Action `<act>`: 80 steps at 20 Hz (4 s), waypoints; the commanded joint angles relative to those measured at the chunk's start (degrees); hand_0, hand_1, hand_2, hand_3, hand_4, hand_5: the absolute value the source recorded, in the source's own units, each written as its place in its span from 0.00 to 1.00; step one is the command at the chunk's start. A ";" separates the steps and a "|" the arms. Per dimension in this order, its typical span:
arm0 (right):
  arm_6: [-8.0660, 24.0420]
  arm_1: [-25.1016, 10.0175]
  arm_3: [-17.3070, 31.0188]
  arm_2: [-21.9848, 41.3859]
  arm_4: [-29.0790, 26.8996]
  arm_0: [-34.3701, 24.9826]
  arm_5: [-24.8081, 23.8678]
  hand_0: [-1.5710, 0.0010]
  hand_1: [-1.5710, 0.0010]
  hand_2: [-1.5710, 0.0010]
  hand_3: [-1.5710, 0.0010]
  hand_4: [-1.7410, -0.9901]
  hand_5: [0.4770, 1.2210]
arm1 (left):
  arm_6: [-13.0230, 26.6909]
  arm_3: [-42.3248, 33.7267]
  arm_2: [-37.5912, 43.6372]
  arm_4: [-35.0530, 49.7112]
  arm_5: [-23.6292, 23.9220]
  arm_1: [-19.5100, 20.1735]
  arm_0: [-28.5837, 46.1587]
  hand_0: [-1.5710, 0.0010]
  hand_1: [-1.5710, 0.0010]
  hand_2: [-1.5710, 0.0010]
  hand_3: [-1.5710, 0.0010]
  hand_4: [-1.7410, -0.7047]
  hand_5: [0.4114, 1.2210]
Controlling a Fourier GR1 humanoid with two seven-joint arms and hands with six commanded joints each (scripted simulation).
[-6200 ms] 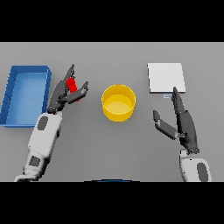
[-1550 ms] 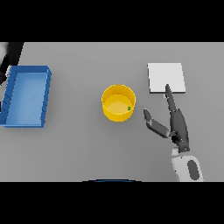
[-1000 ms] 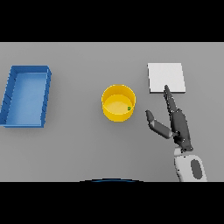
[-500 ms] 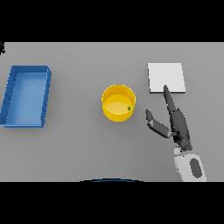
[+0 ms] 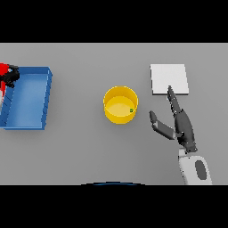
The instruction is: Pick up the red beaker and tilt it to pour out 1 green nut into yellow bowl. Pick up the yellow bowl and place it on the metallic measuring scale.
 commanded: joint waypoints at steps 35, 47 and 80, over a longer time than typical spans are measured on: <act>-1.68 -20.00 10.71 25.08 33.67 -29.21 19.84 1.00 1.00 1.00 1.00 0.71 0.31 | -7.63 -13.77 -3.39 0.82 -6.16 5.90 6.05 1.00 1.00 1.00 1.00 0.99 0.33; -2.68 -16.15 26.42 34.22 40.34 -41.10 26.12 1.00 1.00 1.00 1.00 0.63 0.33 | -8.49 -14.28 -2.42 1.97 -6.53 7.03 7.54 1.00 1.00 1.00 1.00 0.98 0.34; 0.39 -19.38 21.14 28.66 34.64 -43.39 31.89 0.00 0.01 0.09 0.23 0.00 1.00 | -8.80 -15.50 -2.50 2.48 -7.21 7.55 8.45 1.00 1.00 1.00 1.00 0.98 0.34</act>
